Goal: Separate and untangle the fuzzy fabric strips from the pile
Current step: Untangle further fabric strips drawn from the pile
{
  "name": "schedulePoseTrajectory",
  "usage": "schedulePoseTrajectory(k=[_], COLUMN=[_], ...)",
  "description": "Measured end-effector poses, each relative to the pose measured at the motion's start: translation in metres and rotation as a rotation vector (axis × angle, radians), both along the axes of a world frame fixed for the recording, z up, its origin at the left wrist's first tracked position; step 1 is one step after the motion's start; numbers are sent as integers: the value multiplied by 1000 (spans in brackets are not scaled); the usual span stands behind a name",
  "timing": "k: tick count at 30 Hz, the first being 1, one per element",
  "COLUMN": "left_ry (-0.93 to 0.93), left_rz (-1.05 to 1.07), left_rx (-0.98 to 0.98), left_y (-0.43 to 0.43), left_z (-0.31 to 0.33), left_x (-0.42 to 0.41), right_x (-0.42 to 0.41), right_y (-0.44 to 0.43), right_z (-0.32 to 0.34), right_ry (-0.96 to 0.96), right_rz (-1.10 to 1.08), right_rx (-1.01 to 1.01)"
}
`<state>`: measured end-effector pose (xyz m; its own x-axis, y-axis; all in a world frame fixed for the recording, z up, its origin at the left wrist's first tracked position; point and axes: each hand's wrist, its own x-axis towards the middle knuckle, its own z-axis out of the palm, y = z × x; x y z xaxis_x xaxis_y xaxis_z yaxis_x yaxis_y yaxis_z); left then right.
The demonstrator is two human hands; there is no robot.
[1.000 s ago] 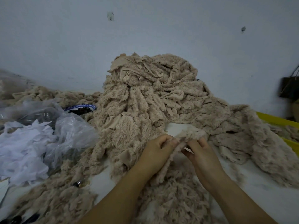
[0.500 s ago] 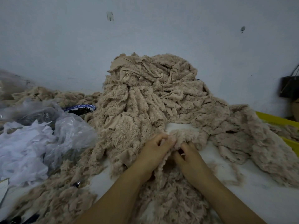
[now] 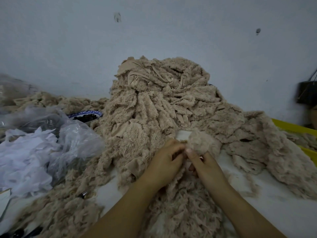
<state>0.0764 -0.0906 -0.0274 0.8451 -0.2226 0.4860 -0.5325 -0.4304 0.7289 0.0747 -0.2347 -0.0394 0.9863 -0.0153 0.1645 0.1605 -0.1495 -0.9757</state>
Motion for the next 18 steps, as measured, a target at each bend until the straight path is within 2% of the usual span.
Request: schedulePoseTrajectory(k=[5,11,14,16,18], left_ry=[18,128,176,162,149], left_rz=[24,94,122,116,105], left_rx=[13,-226,-337,-338,-299], left_y=[-1,1,5,6,4], left_z=[-3,0,4,4,4], left_x=[3,3,3,4,3], right_x=[11,16,17,15,14], right_y=[-6,-7,-8,-8,-8], right_z=[-6,-10,-6,-3,-4], right_ry=[68,97,132,161,146], right_rz=[-8,-29,2,39,85], right_rx=[105,211,375,515,511])
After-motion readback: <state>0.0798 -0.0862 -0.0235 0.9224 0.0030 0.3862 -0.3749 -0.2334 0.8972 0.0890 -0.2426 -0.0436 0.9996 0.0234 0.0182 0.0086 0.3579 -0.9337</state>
